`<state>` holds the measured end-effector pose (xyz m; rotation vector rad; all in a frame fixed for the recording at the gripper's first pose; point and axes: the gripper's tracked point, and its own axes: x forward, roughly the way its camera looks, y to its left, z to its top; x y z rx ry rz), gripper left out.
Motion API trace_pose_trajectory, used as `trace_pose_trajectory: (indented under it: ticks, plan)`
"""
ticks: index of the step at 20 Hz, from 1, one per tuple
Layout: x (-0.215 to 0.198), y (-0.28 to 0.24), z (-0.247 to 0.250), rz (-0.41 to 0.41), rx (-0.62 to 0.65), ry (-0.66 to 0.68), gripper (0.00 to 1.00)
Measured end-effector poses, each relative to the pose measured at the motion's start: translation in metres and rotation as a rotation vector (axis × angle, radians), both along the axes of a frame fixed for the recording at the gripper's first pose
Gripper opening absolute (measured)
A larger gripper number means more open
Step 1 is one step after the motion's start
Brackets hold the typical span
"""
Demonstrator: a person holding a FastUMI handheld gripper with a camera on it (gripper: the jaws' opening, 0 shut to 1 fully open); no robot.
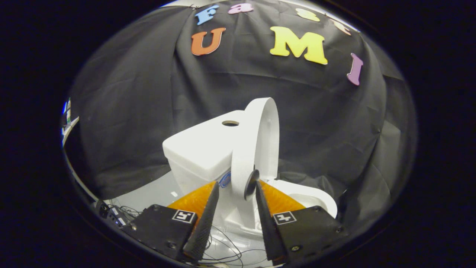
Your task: Open the toilet lid.
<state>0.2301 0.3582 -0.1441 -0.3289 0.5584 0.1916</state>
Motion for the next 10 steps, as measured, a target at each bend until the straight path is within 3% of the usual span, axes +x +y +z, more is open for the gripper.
trace_pose_trajectory:
  ticks: [4, 6, 10]
  plan:
    - [-0.015, 0.001, 0.015, 0.051, 0.059, -0.024, 0.69]
    - [-0.025, -0.006, 0.018, 0.093, 0.069, -0.016, 0.79]
    - [-0.048, -0.036, 0.041, 0.118, 0.074, -0.084, 0.79]
